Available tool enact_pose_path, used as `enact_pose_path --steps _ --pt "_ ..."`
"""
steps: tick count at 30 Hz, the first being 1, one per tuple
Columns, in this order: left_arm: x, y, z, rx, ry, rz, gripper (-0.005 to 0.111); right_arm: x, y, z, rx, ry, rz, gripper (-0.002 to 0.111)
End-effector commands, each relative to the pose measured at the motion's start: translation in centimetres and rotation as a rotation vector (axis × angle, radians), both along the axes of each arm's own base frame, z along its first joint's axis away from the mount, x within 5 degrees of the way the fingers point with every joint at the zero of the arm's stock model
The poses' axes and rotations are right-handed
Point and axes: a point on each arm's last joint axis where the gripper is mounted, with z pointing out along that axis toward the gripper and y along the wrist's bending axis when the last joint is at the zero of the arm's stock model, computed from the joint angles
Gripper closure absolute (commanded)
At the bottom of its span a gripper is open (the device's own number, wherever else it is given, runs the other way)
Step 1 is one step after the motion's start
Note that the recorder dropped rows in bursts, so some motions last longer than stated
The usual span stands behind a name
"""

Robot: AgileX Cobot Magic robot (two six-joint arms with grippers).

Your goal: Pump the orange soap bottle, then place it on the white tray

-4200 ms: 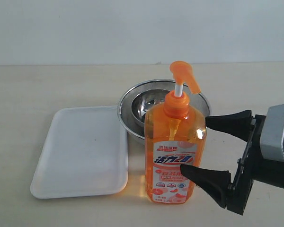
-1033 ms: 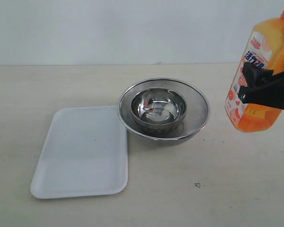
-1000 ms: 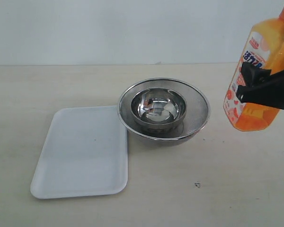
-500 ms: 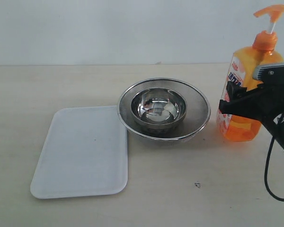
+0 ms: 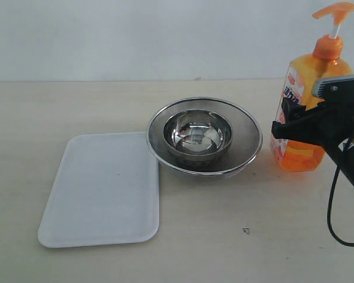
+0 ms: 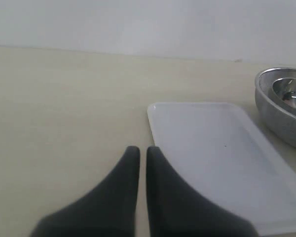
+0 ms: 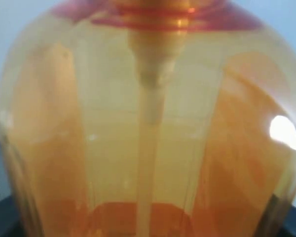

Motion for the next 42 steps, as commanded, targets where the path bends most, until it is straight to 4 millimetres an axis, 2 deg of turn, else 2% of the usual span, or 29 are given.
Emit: enact_pose_path --steps 1,7,16,23,30,34,36,42 --pt "0.0 0.0 -0.1 0.009 -0.003 0.004 0.102 0.3 0.0 1.4 0.033 -0.110 -0.008 0.109" --pt "0.0 0.0 -0.1 0.009 -0.003 0.004 0.102 0.3 0.1 1.1 0.049 -0.092 0.002 0.109" --pt "0.0 0.0 -0.1 0.009 -0.003 0.004 0.102 0.5 0.3 -1.7 0.065 -0.018 0.005 0.109" --pt "0.0 0.0 -0.1 0.009 -0.003 0.004 0.102 0.5 0.3 -1.7 0.062 -0.016 0.009 0.109" --pt "0.0 0.1 0.1 0.084 -0.024 -0.002 0.102 0.5 0.3 -1.7 0.046 -0.018 0.011 0.109" --pt "0.1 0.2 0.2 0.198 -0.045 -0.019 0.102 0.5 0.3 -1.7 0.035 -0.019 0.012 0.109" --pt "0.1 0.3 0.5 0.236 -0.082 -0.017 0.102 0.5 0.3 -1.7 0.033 -0.019 0.012 0.109" --pt "0.3 0.3 2.1 0.192 -0.255 0.014 0.102 0.5 0.3 -1.7 0.018 -0.021 0.014 0.109"
